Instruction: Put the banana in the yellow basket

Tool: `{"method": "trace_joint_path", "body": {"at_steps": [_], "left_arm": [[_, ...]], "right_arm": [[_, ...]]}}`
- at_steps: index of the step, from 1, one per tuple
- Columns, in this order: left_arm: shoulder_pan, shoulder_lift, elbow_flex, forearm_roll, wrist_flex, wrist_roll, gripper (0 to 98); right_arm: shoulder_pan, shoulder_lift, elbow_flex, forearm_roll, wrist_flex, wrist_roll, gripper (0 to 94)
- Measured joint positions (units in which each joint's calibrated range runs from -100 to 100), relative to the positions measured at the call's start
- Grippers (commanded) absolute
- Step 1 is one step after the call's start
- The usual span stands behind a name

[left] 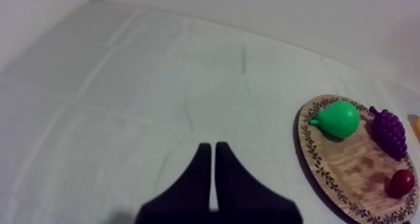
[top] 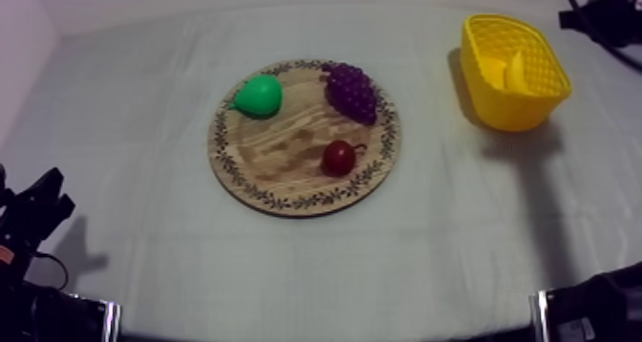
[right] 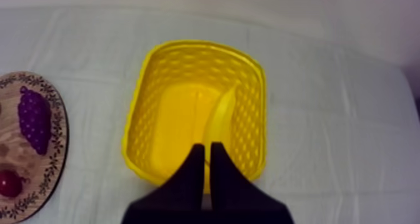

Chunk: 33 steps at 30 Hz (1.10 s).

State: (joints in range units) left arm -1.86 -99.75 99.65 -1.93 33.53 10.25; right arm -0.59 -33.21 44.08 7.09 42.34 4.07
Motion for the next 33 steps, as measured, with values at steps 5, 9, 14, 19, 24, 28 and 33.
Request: {"method": "trace_joint_path", "body": {"at_steps": [5,9,14,19,24,28,33], "left_arm": [[0.0,0.0,0.0,0.0,0.0,0.0,0.0],[0.0,0.0,0.0,0.0,0.0,0.0,0.0],[0.0,0.0,0.0,0.0,0.0,0.0,0.0],[0.0,0.0,0.0,0.0,0.0,0.0,0.0],[0.0,0.0,0.0,0.0,0.0,0.0,0.0],[0.0,0.0,0.0,0.0,0.0,0.0,0.0],[0.0,0.0,0.0,0.0,0.0,0.0,0.0]], "right_arm": [[-0.3,-13.8,12.4,-1.4,-7.0,1.1,0.5],[-0.4,-24.5,23.5,-2.9,-12.2,2.4,0.4],[0.4,-37.3,38.6,-7.1,-20.1,6.7,0.4],[2.3,-47.2,50.7,-13.6,-21.8,12.2,0.4],[3.1,-55.0,55.4,-14.2,-14.8,14.2,0.4],[3.6,-59.3,55.4,-10.6,-10.8,12.9,0.4],[3.7,-62.0,55.4,-9.2,-6.9,7.6,0.4]]}}
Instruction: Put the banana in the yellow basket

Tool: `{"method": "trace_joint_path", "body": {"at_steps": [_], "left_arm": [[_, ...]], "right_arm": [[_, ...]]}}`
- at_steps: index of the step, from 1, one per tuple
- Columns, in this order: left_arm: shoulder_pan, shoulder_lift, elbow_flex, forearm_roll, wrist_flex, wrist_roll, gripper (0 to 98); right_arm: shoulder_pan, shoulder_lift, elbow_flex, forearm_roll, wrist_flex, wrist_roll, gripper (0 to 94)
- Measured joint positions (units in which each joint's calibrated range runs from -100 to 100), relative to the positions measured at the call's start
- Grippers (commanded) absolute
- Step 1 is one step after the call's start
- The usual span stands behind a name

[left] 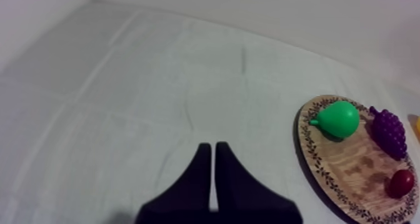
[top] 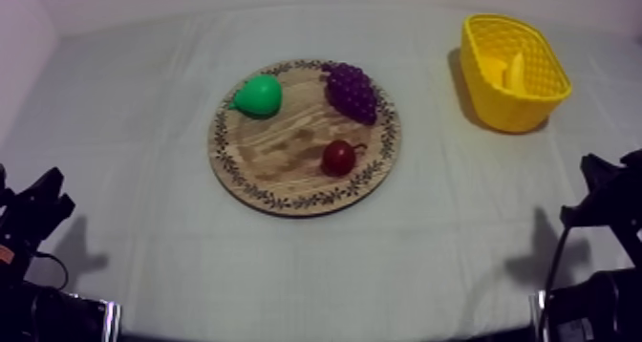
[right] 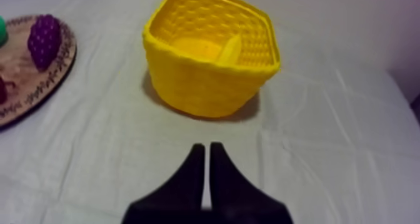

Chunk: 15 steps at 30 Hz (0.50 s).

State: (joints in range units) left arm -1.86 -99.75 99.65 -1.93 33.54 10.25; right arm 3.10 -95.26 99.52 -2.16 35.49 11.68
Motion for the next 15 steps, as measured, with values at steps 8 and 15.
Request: {"method": "trace_joint_path", "body": {"at_steps": [8,15], "left_arm": [[0.0,0.0,0.0,0.0,0.0,0.0,0.0],[0.0,0.0,0.0,0.0,0.0,0.0,0.0]], "right_arm": [[1.0,-0.4,0.1,0.4,1.7,-3.0,0.8],[1.1,-0.4,0.1,0.4,1.8,-0.6,0.6]]}}
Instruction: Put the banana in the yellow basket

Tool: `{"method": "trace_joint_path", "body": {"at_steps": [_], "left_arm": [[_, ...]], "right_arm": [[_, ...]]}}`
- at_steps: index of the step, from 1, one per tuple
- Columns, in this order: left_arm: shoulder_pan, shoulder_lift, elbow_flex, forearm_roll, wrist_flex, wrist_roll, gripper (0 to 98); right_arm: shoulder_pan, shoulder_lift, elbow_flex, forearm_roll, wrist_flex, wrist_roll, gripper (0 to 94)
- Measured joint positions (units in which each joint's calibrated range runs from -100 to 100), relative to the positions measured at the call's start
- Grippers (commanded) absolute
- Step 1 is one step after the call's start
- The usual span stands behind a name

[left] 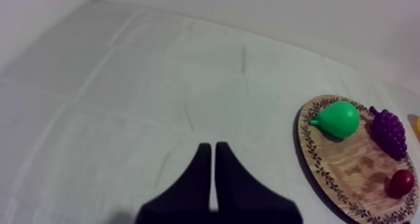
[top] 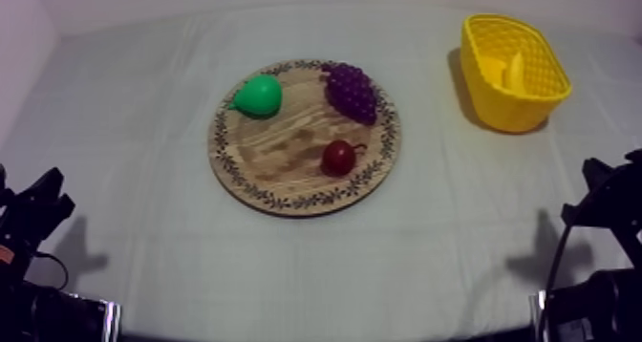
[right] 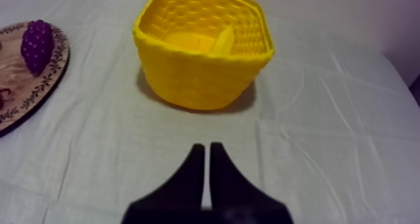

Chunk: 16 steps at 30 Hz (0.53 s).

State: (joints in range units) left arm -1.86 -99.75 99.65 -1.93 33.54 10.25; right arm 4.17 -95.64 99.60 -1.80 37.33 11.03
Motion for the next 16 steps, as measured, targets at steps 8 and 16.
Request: {"method": "trace_joint_path", "body": {"at_steps": [8,16], "left_arm": [[0.0,0.0,0.0,0.0,0.0,0.0,0.0],[0.0,0.0,0.0,0.0,0.0,0.0,0.0]], "right_arm": [[0.0,0.0,0.0,0.0,0.0,0.2,0.6],[0.0,0.0,0.0,0.0,-0.1,0.4,0.6]]}}
